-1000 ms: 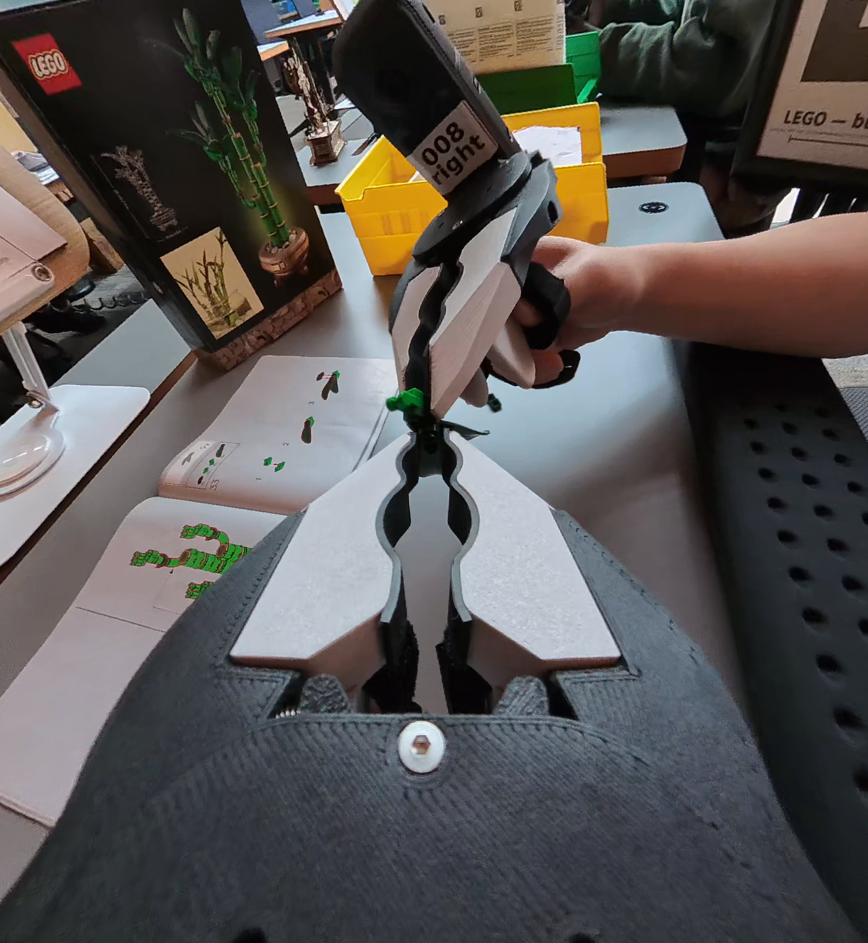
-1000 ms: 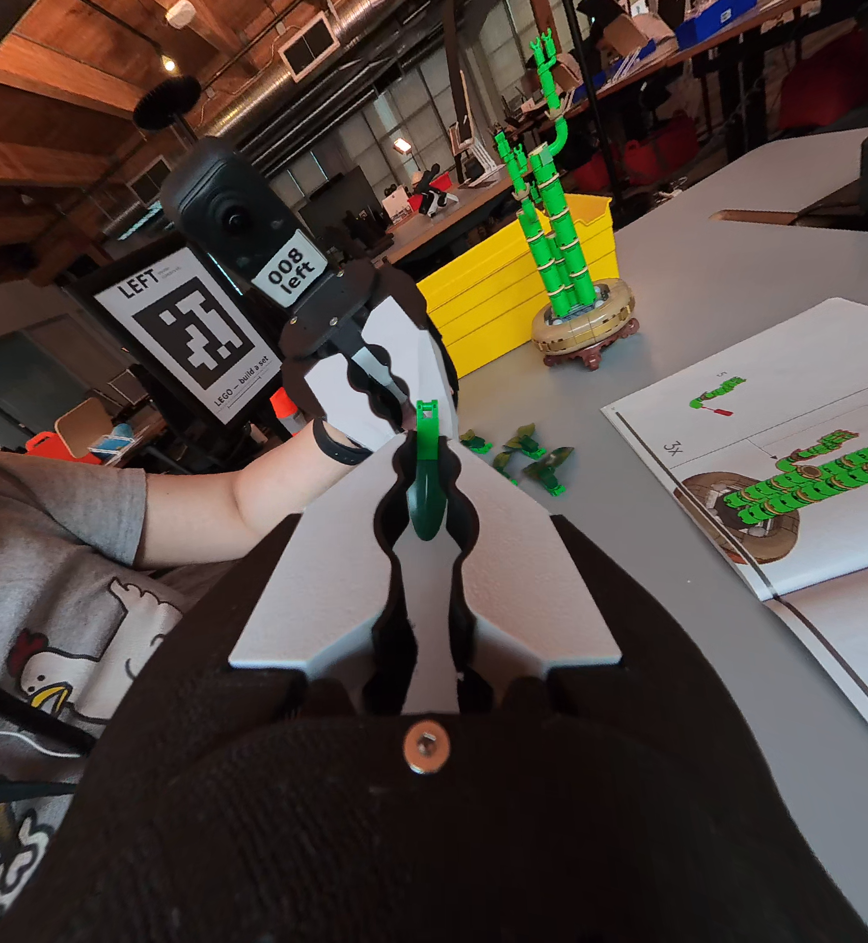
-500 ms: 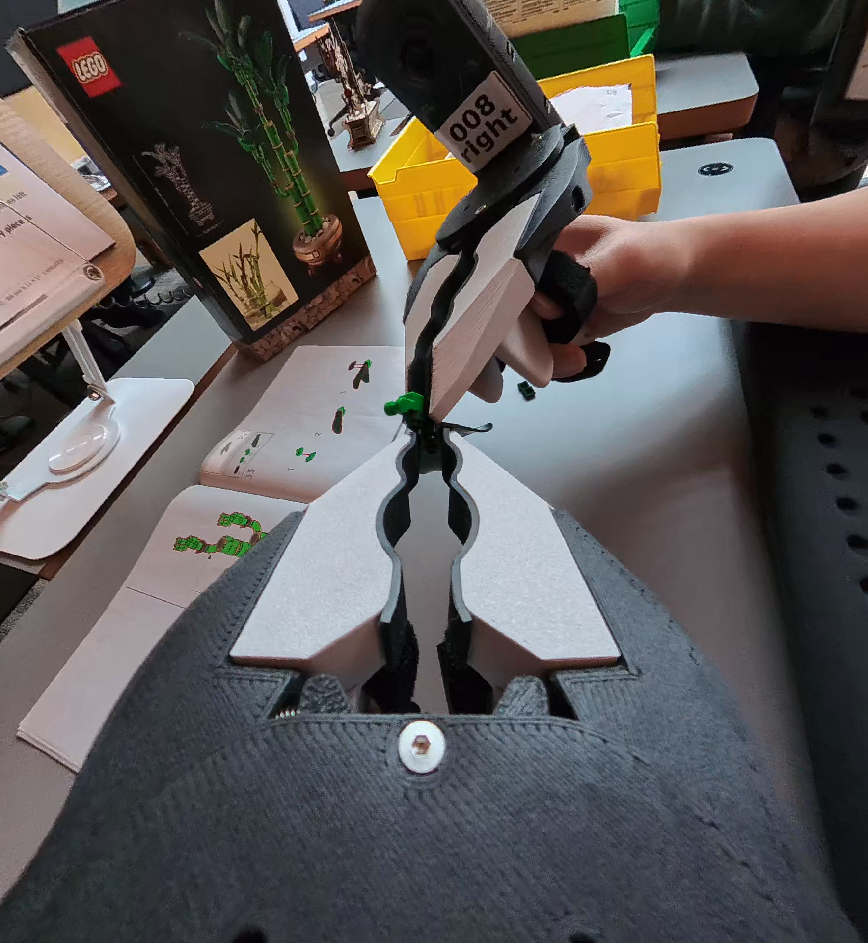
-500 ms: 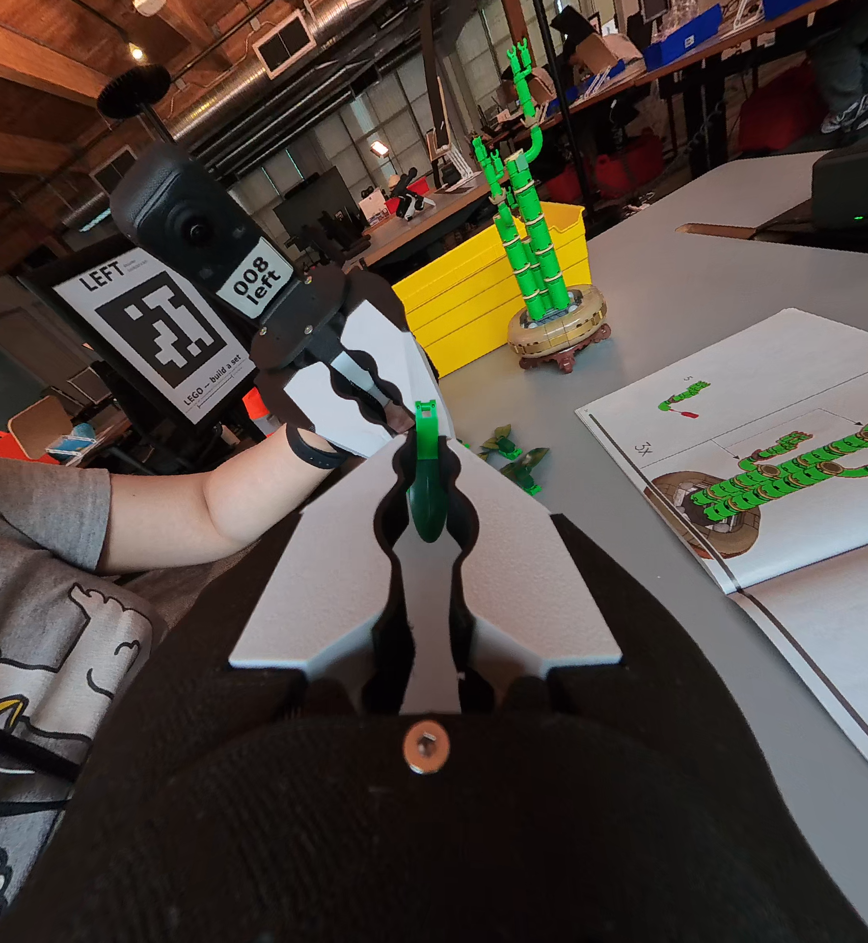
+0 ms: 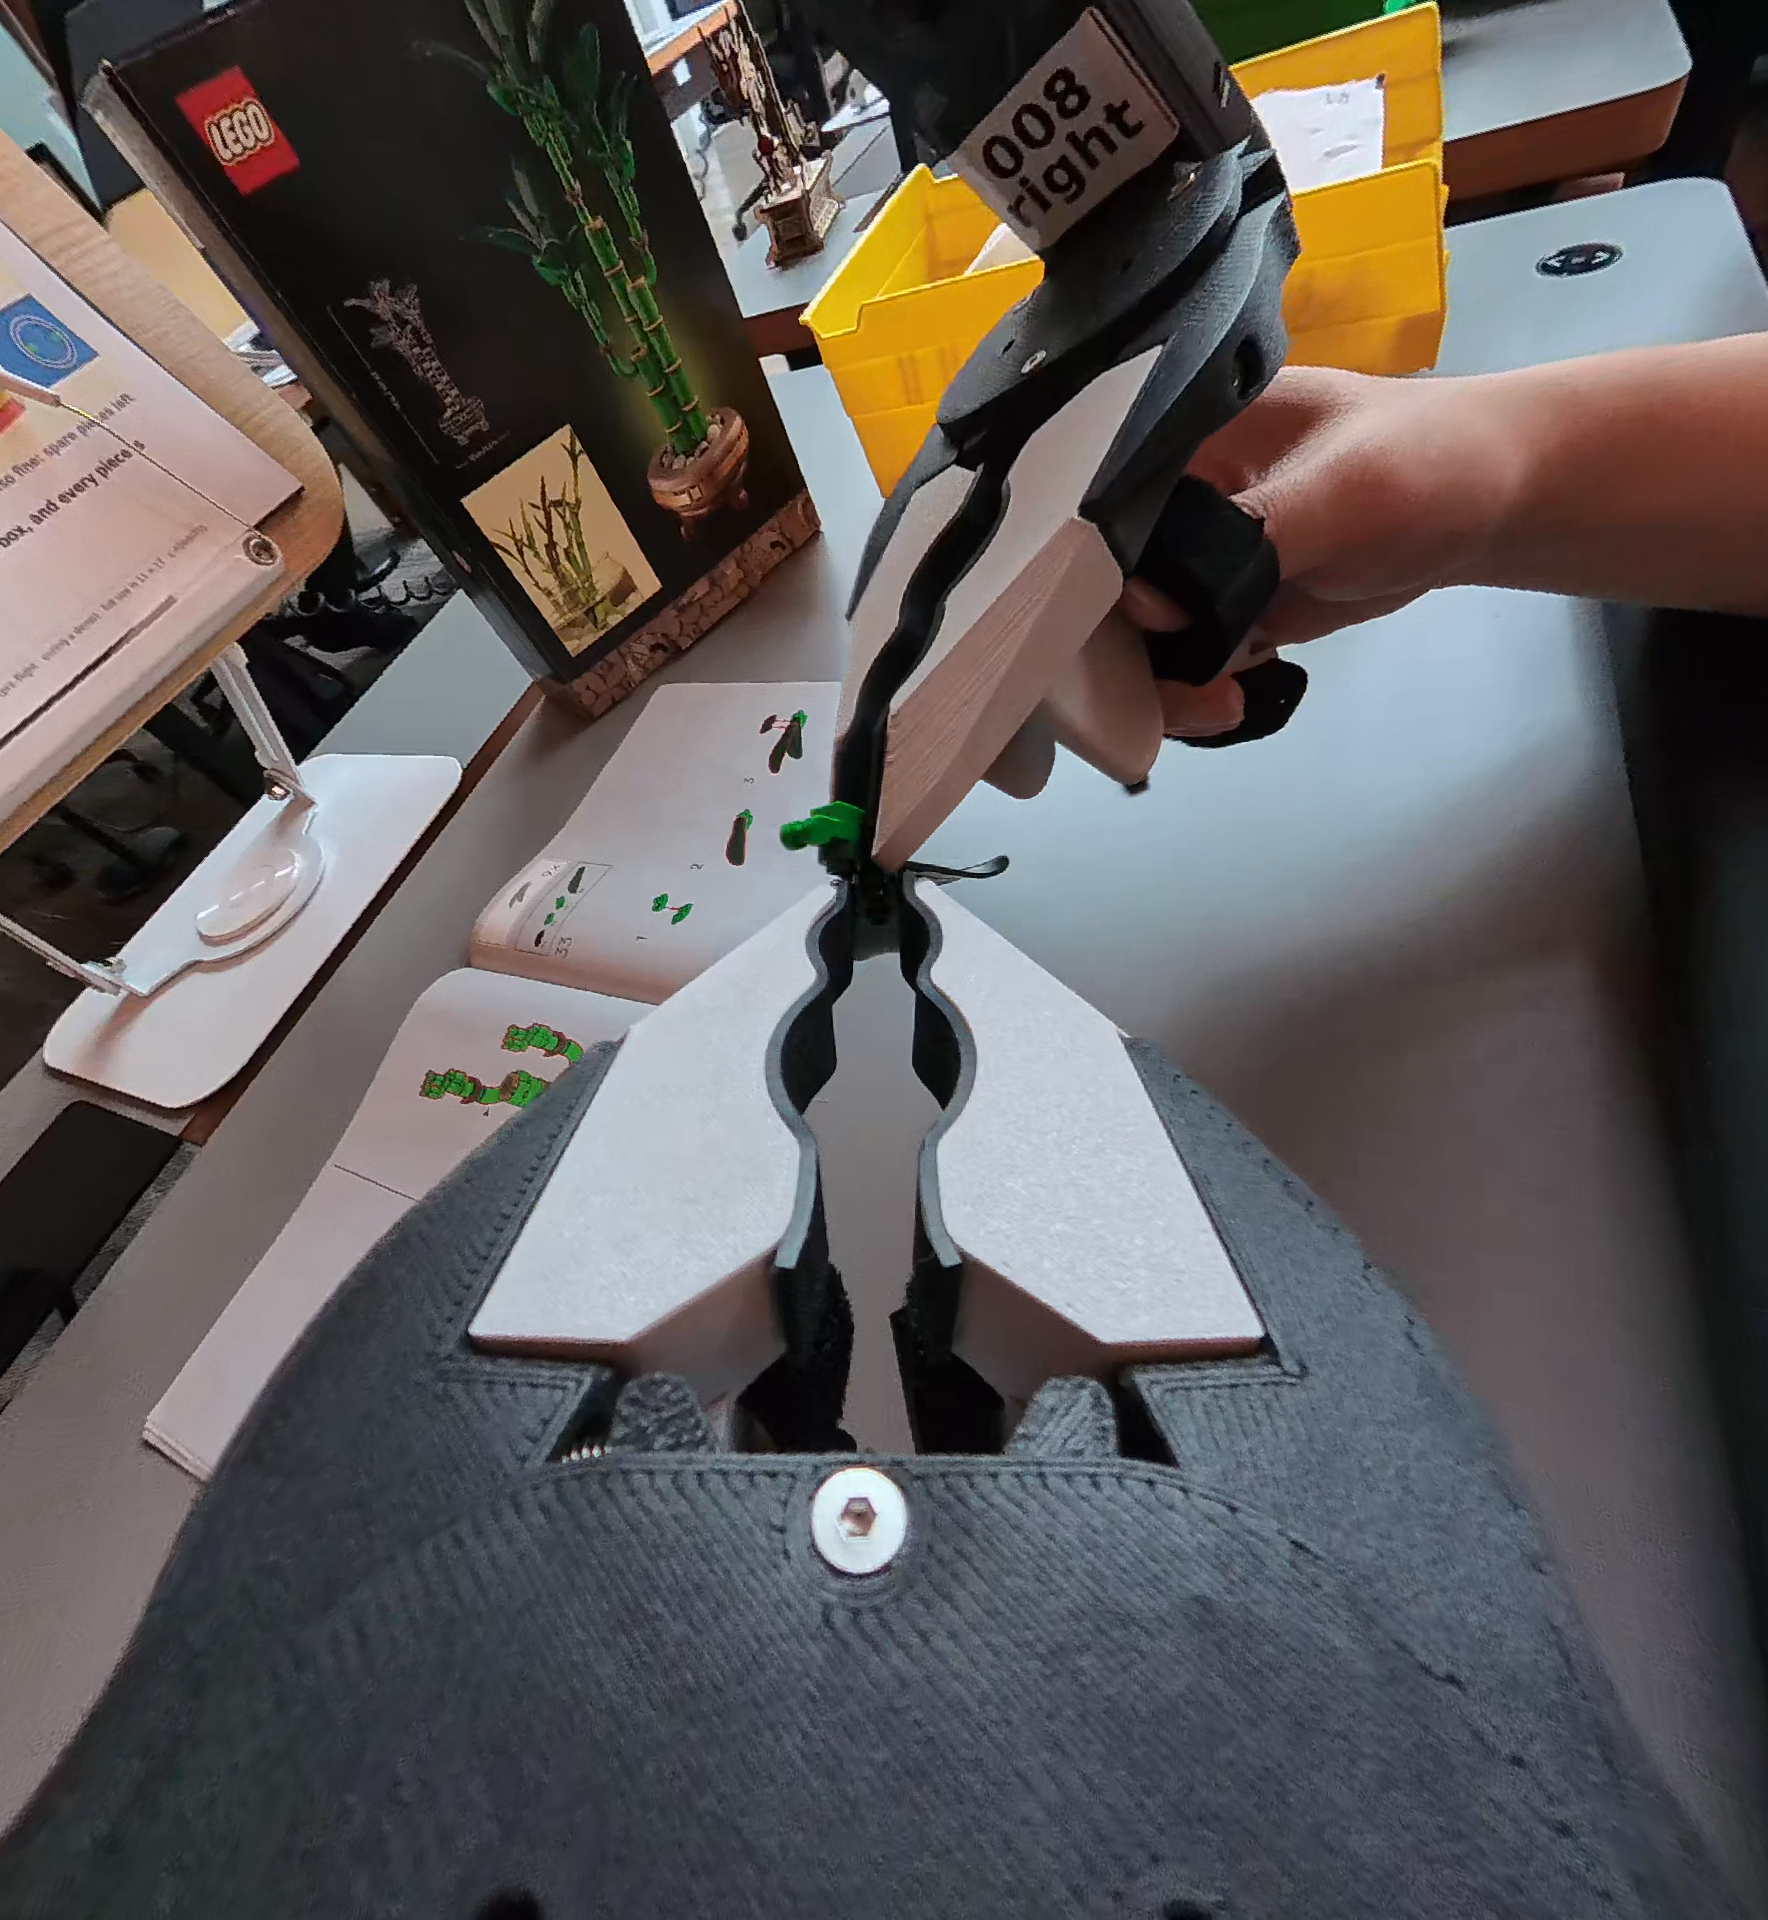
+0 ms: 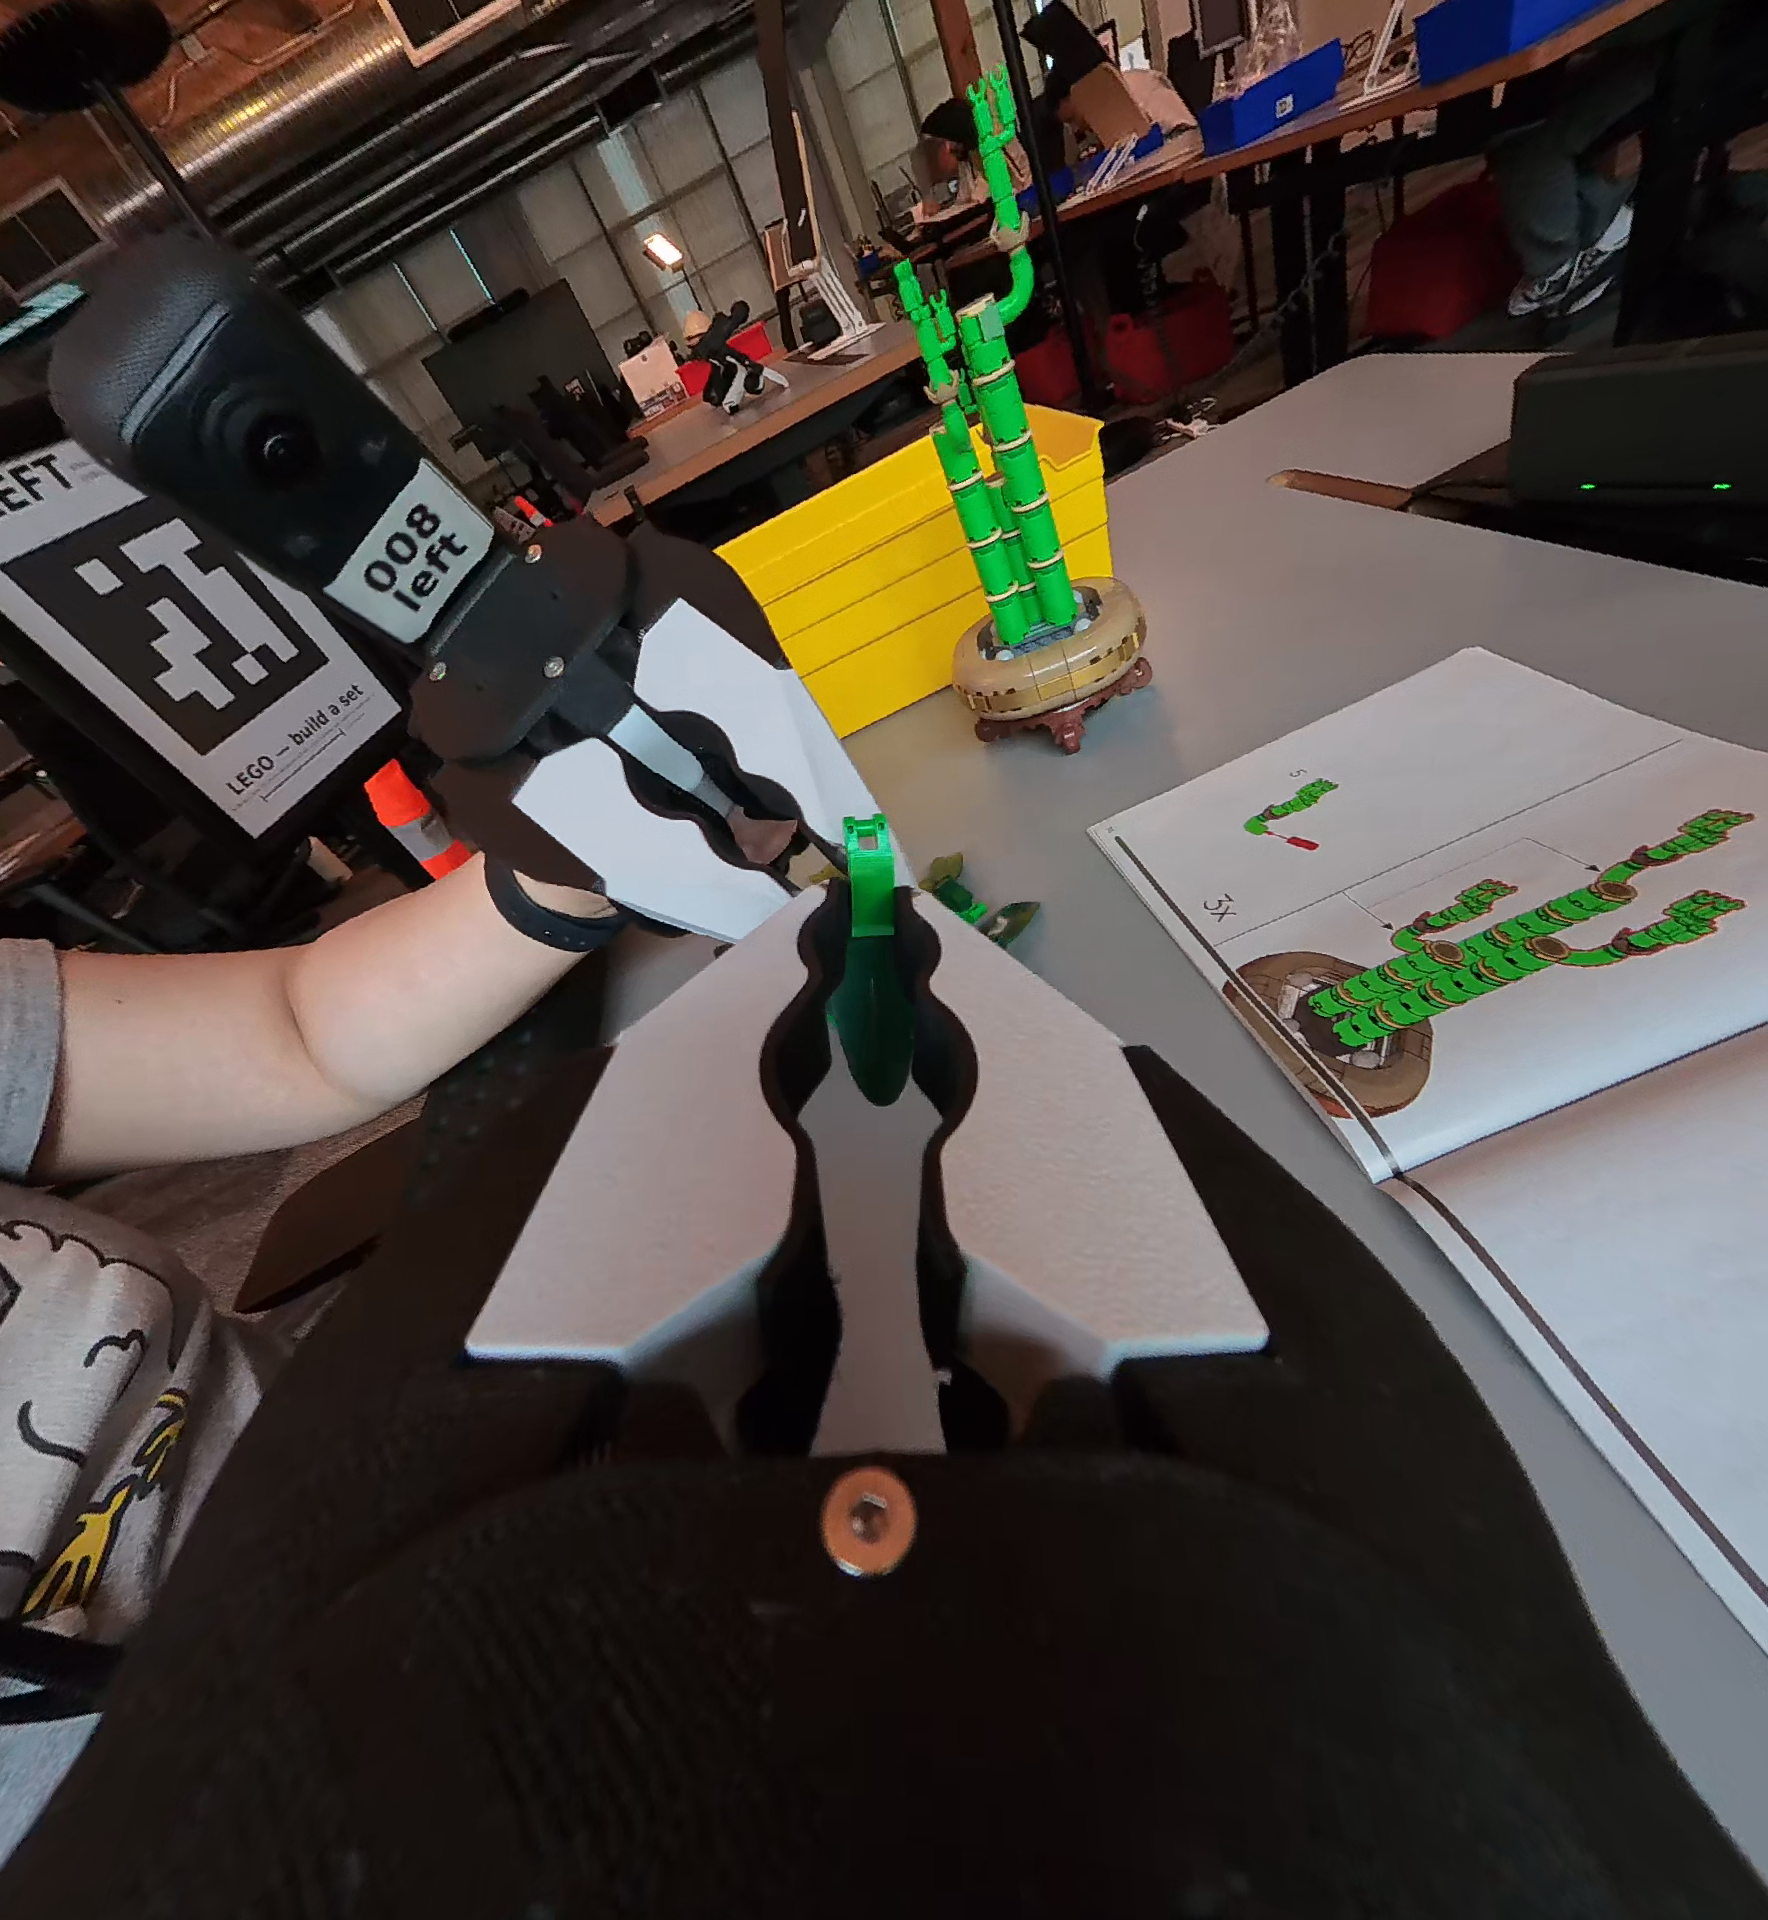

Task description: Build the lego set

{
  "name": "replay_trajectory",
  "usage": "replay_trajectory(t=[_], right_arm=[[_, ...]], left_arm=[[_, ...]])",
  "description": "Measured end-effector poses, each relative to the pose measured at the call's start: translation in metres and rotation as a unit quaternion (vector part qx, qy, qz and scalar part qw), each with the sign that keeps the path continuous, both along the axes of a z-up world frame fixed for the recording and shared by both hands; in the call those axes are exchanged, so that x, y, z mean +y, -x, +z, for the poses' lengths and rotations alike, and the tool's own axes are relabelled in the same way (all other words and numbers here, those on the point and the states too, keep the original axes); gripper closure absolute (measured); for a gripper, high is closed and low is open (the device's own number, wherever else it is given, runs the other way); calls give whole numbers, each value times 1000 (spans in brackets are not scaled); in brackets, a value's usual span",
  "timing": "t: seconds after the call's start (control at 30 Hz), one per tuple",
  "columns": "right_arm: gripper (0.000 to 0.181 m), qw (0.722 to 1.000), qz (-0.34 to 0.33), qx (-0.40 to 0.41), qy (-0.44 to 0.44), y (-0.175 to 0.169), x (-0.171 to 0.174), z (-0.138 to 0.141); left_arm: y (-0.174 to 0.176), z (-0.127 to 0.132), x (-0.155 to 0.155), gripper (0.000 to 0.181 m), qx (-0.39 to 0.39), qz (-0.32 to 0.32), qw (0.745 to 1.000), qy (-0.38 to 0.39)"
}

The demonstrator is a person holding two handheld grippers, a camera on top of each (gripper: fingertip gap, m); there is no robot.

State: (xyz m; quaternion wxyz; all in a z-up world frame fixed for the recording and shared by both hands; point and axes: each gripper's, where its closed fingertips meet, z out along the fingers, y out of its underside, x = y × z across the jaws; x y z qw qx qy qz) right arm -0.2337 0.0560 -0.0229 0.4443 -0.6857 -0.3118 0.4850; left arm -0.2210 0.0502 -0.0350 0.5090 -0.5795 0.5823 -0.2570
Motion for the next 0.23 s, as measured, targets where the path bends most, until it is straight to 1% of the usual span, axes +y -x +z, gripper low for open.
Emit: replay_trajectory(t=[0.23], right_arm=[[173,1000,-15,-20,-8,-1,3,-4]], left_arm=[[-1,-3,4,175,23,23,999,-31]])
